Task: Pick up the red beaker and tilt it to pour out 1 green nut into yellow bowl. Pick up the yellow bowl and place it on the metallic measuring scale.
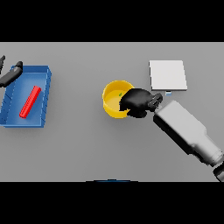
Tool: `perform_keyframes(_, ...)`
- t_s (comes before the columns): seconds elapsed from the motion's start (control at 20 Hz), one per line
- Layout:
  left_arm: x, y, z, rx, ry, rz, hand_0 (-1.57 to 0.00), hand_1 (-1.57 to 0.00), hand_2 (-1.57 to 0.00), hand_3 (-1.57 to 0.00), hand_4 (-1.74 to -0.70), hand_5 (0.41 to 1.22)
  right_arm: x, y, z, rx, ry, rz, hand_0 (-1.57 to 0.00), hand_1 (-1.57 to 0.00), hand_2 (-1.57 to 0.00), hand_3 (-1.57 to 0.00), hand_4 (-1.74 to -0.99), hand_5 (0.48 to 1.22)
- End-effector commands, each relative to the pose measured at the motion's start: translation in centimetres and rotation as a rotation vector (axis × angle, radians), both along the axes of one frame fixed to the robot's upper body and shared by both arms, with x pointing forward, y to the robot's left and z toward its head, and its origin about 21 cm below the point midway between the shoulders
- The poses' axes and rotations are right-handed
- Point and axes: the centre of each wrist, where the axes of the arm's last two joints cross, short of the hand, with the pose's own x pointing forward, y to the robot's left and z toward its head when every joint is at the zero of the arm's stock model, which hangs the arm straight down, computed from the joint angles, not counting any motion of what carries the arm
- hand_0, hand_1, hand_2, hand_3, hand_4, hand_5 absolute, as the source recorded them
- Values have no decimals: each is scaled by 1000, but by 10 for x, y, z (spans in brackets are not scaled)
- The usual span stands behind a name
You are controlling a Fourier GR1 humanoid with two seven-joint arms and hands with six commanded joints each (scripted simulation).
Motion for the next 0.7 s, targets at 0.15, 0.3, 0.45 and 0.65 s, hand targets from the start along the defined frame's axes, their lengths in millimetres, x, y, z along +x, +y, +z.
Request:
perform_keyframes(0.15,0,1,-4,1,4,11,1,1,1,1,-724,693,-1,-5,28,28,-19,-48,-1559,-1558,-1414,-1252,-1737,1218)
perform_keyframes(0.3,-1,0,2,12,-2,-5,1,1,1,1,-717,686,2,-18,52,43,-72,-82,-1565,-1565,-1426,-1194,-1739,1219)
perform_keyframes(0.45,-1,-4,0,2,2,-8,1,1,1,1,-716,686,2,-31,57,38,-109,-127,-1568,-1568,-1497,-1164,-1740,1220)
perform_keyframes(0.65,-3,-5,3,9,-9,-6,1,1,1,1,-723,698,12,-46,64,29,-162,-174,-1565,-1570,-1513,-1155,-1741,1220)
